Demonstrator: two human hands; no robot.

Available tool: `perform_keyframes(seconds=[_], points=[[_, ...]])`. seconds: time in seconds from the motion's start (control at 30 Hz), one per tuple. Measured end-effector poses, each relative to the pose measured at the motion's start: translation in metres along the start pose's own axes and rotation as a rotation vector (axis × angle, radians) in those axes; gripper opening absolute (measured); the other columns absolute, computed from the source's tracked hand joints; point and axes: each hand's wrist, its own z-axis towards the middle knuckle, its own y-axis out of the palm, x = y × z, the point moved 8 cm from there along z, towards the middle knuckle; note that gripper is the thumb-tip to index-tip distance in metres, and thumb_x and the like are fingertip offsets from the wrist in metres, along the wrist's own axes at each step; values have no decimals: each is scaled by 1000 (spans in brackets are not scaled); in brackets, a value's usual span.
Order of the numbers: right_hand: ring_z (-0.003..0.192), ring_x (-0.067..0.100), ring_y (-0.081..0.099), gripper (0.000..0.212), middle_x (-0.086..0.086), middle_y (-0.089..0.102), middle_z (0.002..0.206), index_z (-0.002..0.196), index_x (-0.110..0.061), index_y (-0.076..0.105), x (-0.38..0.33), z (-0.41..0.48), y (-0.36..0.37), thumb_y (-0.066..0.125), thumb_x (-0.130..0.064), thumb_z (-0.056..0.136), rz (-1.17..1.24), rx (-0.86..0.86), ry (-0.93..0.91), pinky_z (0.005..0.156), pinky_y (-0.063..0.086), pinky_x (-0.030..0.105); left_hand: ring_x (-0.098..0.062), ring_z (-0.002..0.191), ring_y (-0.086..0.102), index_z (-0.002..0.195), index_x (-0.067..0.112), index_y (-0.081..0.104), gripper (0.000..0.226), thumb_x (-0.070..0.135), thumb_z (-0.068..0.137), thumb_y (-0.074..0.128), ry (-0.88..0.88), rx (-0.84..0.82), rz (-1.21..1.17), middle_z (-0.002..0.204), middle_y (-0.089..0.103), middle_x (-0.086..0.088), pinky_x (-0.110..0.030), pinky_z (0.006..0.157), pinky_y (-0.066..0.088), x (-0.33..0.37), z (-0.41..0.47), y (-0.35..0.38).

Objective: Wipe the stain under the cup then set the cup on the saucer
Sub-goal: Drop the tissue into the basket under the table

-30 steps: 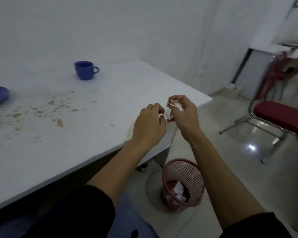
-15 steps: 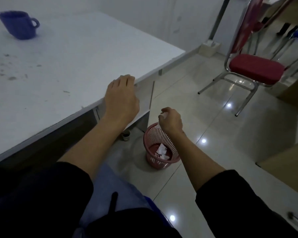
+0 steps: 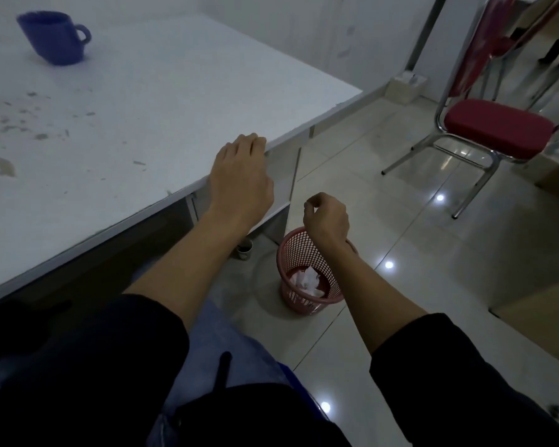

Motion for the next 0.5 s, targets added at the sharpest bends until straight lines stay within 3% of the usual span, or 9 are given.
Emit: perform_keyframes(seconds=[0.13, 0.27, 0.43, 0.5], points=[[82, 13, 66, 18, 0, 73, 95, 100, -13, 70, -50, 0, -22, 56, -21, 93, 202, 114, -119, 75, 56, 29, -24, 110, 56, 128, 7, 51, 41, 19, 90, 51, -43, 3, -96, 126, 58, -11, -33, 96, 44, -6, 4, -10], [71, 10, 61, 15, -4, 68, 82, 90, -15, 66, -121, -7, -55, 53, -23, 93, 400, 236, -288, 66, 49, 22, -17, 91, 63, 104, 14, 69, 27, 24, 90, 49, -161, 54, -227, 101, 70, -3, -29, 78, 51, -31, 12, -38], [67, 9, 59, 16, -7, 68, 82, 89, -18, 65, -220, -16, -42, 52, -26, 93, 491, 74, -451, 62, 41, 14, -11, 83, 66, 96, 24, 72, 23, 27, 88, 50, -374, 131, -342, 94, 73, 8, -33, 79, 56, -95, 12, -78], [68, 10, 60, 16, -8, 68, 81, 87, -19, 65, -257, -20, -23, 52, -28, 92, 503, 9, -500, 65, 47, 21, -10, 81, 66, 95, 25, 72, 23, 28, 87, 51, -436, 155, -319, 92, 73, 9, -34, 79, 57, -124, 10, -93]])
